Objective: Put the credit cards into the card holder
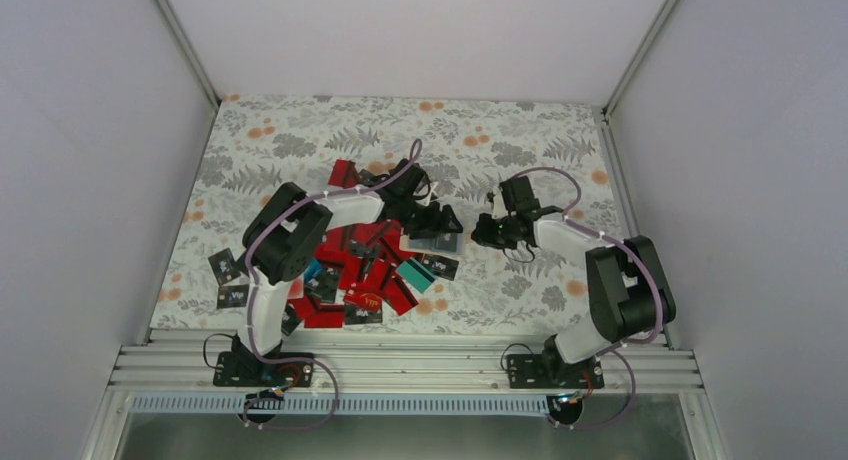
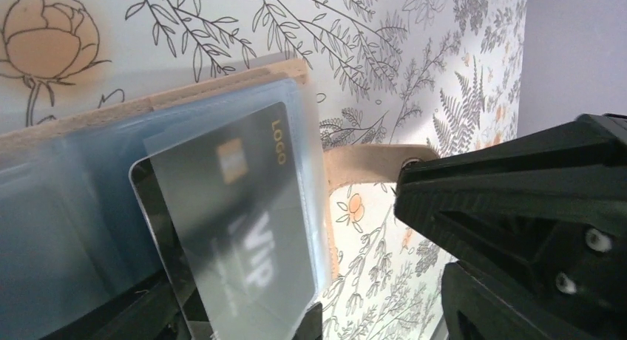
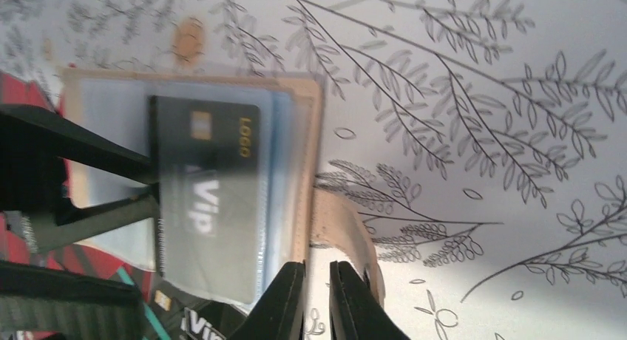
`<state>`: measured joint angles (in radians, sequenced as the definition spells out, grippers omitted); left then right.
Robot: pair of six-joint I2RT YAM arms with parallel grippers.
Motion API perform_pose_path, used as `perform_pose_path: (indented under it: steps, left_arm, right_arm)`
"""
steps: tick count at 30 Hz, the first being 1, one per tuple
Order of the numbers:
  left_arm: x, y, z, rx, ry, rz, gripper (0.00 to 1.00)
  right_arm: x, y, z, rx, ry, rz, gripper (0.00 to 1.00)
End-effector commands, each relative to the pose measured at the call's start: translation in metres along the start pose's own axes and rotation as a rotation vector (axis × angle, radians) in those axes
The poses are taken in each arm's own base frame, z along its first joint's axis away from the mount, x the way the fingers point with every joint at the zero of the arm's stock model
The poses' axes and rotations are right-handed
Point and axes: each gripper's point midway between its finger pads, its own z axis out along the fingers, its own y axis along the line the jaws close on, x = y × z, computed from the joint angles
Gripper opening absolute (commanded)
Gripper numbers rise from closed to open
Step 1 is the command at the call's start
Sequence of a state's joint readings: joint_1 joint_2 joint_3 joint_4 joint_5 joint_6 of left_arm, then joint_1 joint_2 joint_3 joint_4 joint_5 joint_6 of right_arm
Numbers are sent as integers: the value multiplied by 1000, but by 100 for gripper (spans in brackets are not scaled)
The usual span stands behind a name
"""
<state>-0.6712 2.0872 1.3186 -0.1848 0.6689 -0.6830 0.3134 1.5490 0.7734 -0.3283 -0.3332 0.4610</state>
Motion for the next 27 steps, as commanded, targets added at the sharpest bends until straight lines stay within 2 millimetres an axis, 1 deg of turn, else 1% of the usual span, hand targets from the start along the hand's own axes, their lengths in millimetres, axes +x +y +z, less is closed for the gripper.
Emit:
perform_pose_path:
  steps: [1, 3, 4, 10, 13, 18, 21, 25, 27]
  left_arm:
    - [11, 17, -8, -116, 4, -32, 86]
    - [12, 15, -11, -119, -7, -22, 96]
    - [13, 15, -13, -127, -11, -17, 100]
    - [13, 14, -31, -188, -62, 27, 100]
    - [10, 14, -43, -238, -92, 58, 100]
    - [4, 16, -55, -301, -130, 125, 100]
    - [-2, 22, -60, -353, -157, 180, 92]
    - [-3, 25, -58, -364, -158, 227, 76]
    - [-2, 27, -54, -357, -148, 234, 65]
  right_arm:
    - [-19, 23, -20, -59, -59, -56, 15]
    - [-20, 30, -24, -88, -66, -67, 18]
    - [-20, 34, -26, -103, -68, -73, 19]
    - [-22, 50, -32, -180, -59, -96, 20]
    - [-22, 57, -33, -214, -51, -101, 21]
    - [-21, 72, -35, -295, -29, -115, 22]
    - [-16, 81, -32, -362, 7, -115, 23]
    - [-10, 85, -24, -416, 52, -94, 23]
    - [-10, 83, -19, -415, 64, -79, 23]
